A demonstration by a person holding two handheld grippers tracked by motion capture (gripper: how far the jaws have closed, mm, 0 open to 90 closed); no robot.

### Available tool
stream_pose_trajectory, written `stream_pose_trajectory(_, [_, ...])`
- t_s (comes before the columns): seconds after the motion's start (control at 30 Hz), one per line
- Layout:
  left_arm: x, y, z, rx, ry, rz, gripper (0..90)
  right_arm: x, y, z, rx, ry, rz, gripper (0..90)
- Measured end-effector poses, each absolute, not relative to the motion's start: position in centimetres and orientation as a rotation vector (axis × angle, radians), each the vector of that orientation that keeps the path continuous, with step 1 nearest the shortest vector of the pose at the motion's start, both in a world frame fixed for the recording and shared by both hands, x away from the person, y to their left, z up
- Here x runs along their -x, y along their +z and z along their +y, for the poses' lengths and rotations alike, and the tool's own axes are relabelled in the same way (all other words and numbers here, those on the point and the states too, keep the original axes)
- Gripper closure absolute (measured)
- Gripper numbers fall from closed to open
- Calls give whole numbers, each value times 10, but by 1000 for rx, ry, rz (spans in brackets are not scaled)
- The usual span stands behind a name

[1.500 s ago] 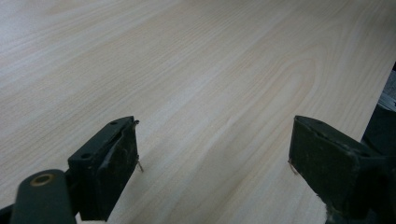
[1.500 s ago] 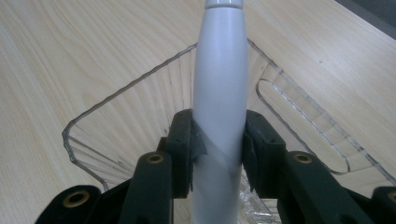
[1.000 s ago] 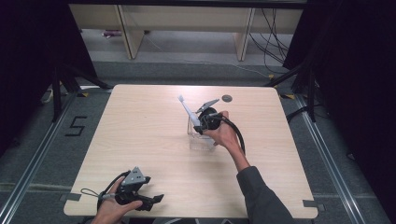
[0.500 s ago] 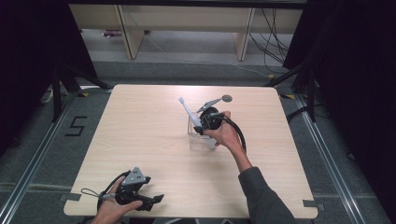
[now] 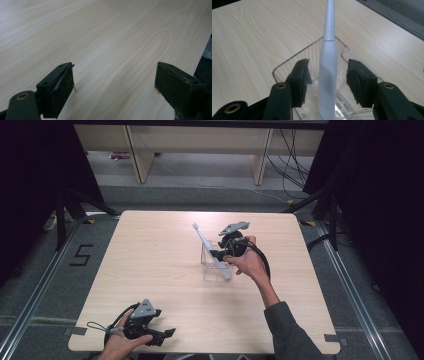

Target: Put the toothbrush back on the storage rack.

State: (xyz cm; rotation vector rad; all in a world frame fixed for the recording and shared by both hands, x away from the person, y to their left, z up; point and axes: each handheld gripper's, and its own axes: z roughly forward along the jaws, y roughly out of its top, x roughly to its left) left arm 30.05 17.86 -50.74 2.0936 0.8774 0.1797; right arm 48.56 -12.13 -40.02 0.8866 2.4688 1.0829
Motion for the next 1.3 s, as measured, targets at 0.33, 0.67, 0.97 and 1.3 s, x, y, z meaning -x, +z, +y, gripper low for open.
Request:
stream_pose_trajectory(0.33, [-302,-506,181,-2128,196,866,149,-479,-396,-123,-884,1107,2445,453])
stream_pose_trajectory(0.67, [-301,-507,180,-2109,183,873,149,-471,-390,-128,-876,1116,2420,343])
stream_pose_trajectory(0.97, [-302,-506,181,-2127,190,863,149,-463,-386,-136,-887,1107,2420,300])
stream_pose_trajectory(1.3, [-302,-506,181,-2125,191,865,149,-449,-386,-145,-849,1126,2388,296])
